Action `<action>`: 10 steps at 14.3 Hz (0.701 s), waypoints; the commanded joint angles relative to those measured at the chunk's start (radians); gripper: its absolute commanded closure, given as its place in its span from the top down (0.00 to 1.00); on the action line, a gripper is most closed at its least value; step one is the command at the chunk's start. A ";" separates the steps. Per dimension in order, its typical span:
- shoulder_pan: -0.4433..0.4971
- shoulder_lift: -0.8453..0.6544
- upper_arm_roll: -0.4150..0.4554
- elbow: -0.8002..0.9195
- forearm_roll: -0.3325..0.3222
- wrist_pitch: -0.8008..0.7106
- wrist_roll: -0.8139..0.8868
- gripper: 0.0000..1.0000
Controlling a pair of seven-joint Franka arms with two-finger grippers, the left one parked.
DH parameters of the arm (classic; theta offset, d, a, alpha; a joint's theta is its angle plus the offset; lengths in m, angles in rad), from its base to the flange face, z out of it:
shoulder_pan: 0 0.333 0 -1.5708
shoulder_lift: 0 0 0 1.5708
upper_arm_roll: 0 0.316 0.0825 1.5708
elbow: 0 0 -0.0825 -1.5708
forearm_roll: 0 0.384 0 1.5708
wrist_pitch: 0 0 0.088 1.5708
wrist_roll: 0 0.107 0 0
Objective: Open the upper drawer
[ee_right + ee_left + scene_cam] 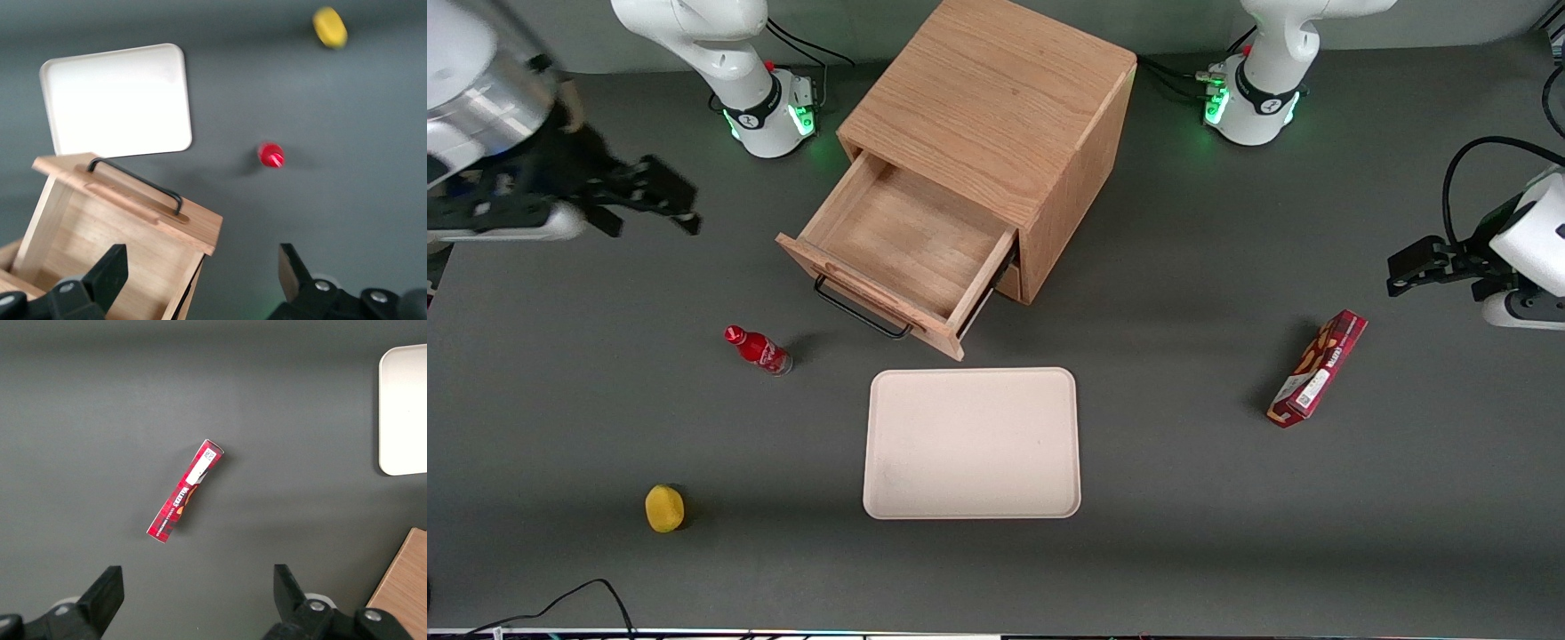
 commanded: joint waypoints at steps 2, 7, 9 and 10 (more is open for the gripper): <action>0.009 -0.056 -0.085 -0.076 0.038 -0.067 0.263 1.00; -0.001 -0.081 -0.123 -0.148 0.015 -0.058 0.321 1.00; 0.011 -0.088 -0.131 -0.191 -0.058 -0.049 0.223 1.00; 0.011 -0.088 -0.098 -0.195 -0.113 -0.045 0.139 1.00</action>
